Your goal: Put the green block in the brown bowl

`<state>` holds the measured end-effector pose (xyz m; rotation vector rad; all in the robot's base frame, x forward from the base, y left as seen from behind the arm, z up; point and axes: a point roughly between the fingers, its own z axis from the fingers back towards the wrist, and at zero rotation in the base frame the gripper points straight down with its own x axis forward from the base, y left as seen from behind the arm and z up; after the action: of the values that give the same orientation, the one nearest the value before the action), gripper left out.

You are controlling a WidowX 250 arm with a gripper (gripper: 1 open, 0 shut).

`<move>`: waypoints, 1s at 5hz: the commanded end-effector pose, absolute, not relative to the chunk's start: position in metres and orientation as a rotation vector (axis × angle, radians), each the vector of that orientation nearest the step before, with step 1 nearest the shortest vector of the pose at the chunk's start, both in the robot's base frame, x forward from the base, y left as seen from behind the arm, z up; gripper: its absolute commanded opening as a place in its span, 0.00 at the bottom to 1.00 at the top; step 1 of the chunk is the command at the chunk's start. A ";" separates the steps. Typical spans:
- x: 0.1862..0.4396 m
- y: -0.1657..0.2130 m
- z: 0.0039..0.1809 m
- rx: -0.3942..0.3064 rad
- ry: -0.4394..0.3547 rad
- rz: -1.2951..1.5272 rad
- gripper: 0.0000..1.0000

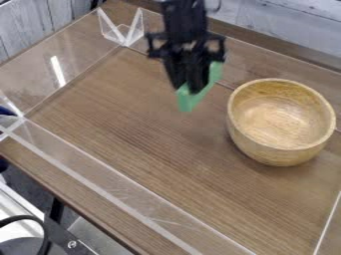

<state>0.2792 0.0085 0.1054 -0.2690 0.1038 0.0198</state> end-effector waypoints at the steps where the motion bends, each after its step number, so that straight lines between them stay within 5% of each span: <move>1: 0.309 -0.013 0.131 -0.293 0.056 -0.018 0.00; 5: 0.291 -0.083 0.121 -0.275 0.125 -0.223 0.00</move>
<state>0.2861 -0.0819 0.1095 -0.2730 0.1716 -0.2154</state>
